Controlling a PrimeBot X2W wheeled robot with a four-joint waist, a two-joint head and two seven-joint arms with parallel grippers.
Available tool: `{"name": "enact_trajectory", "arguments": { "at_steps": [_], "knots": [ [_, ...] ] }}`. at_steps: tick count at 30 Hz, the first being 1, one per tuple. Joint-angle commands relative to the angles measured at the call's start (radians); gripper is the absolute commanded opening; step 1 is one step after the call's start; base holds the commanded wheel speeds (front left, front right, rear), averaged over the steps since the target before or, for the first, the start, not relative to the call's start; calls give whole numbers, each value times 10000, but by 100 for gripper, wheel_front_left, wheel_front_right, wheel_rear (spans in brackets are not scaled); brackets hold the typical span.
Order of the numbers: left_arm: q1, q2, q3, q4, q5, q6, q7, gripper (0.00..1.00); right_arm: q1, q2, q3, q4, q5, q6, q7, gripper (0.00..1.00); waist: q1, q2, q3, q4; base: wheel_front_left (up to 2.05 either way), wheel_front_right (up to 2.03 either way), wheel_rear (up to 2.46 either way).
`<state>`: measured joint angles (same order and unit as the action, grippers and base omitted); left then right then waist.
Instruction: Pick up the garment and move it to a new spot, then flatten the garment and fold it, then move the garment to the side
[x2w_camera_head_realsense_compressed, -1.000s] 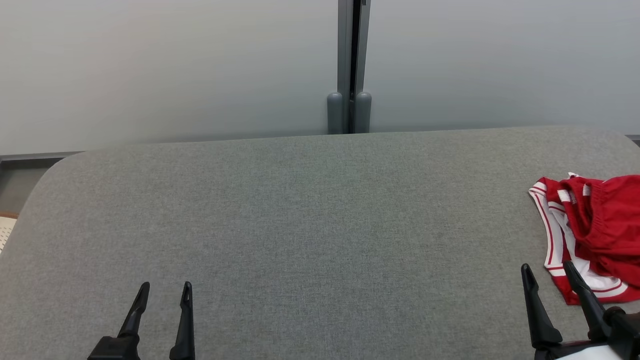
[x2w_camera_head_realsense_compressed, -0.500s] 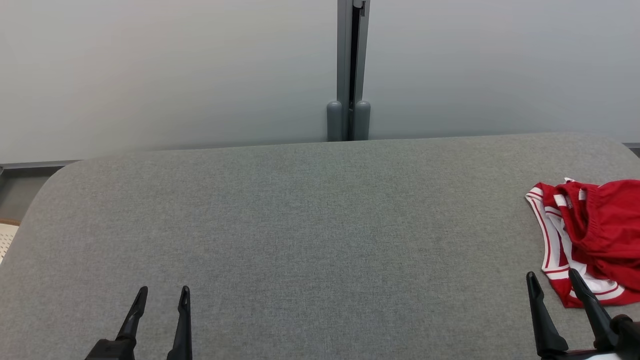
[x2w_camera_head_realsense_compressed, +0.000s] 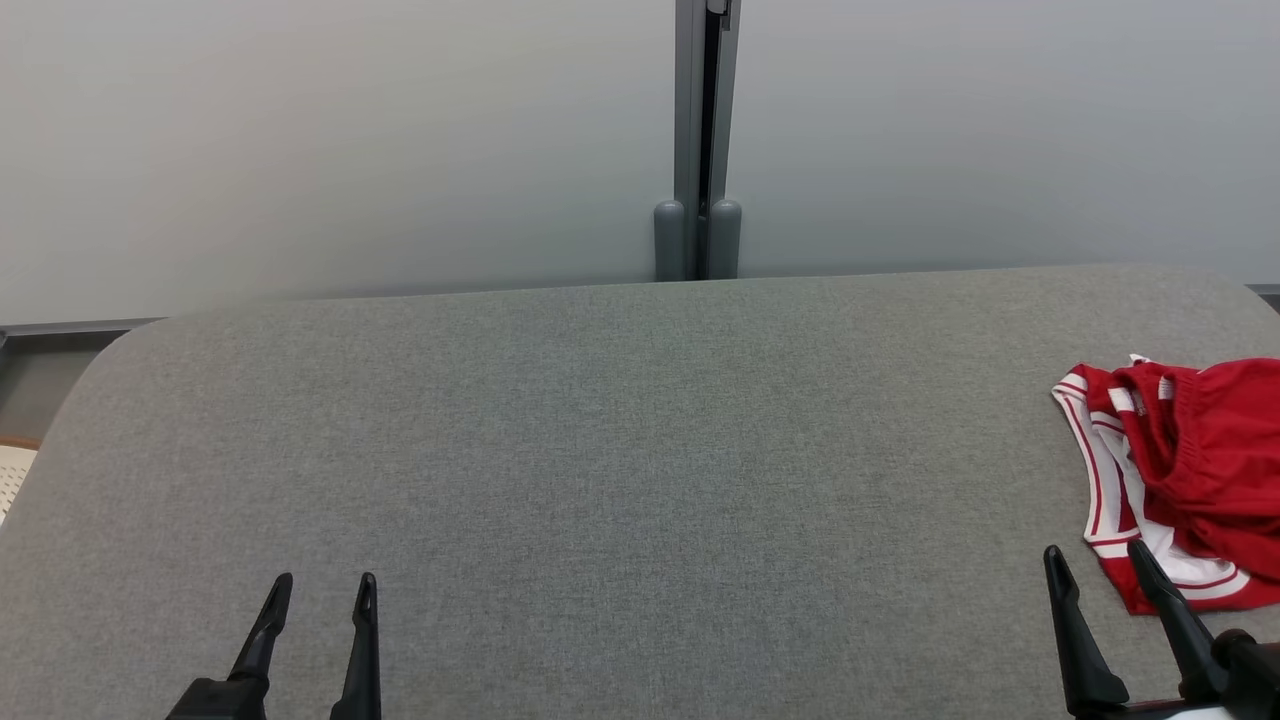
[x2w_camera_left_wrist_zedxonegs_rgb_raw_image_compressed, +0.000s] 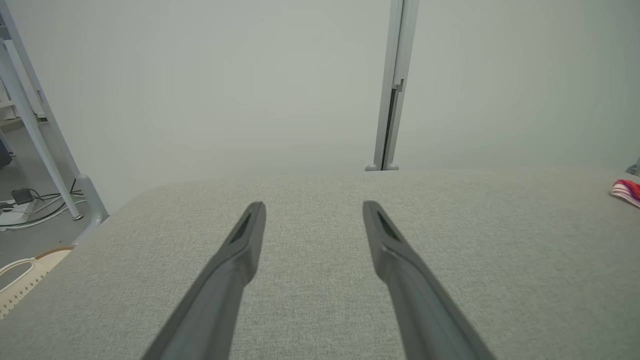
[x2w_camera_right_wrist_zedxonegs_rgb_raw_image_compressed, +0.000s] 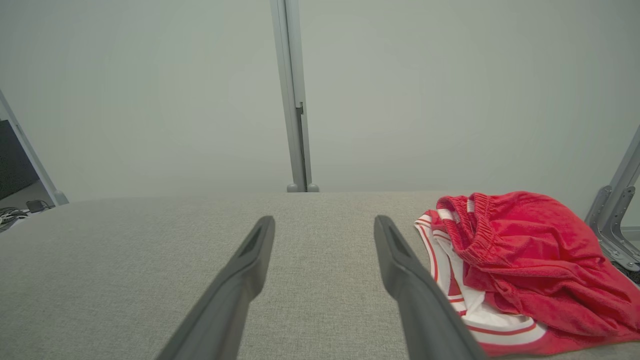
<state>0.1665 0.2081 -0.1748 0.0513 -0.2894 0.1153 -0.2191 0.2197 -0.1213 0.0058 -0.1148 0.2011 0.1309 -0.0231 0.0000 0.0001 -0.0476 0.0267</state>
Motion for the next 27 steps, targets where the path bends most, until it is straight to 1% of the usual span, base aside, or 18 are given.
{"name": "enact_trajectory", "arguments": {
  "at_steps": [1, 13, 14, 16, 24, 25, 27],
  "knots": [
    [-67, 64, 7, 2, -1, 15, -8, 100, -54, -64, -10, 14, 82, -2, -14, 100, 0, -1, 5, -4, 0, 0, 0],
    [-149, 110, -33, 28, -196, -49, 13, 100, -149, -87, 30, 114, 128, -2, -82, 100, 0, -1, 15, -9, 0, 0, 0],
    [-69, 59, -39, 13, -204, -39, 35, 0, -54, -26, 42, 104, 93, 0, -50, 0, 0, -1, 16, -10, 0, 0, 0],
    [33, -50, -81, 211, -203, -29, 48, 0, 21, 50, 73, 301, 84, 0, -40, 0, 0, -1, 17, -11, 0, 0, 0],
    [-252, -176, 187, 347, -1683, -282, 354, 0, -311, 51, 37, 606, 1708, 0, 25, 0, 0, -1, 49, -27, 0, 0, 0],
    [-252, -176, 187, 347, -1683, -282, 354, 0, -311, 51, 37, 606, 1708, 0, 25, 0, 0, -1, 49, -27, 0, 0, 0],
    [-335, -203, 253, 403, -2034, -346, 431, 0, -407, 49, 24, 703, 2094, 0, 47, 0, 0, -1, 57, -31, 0, 0, 0]
  ]
}}
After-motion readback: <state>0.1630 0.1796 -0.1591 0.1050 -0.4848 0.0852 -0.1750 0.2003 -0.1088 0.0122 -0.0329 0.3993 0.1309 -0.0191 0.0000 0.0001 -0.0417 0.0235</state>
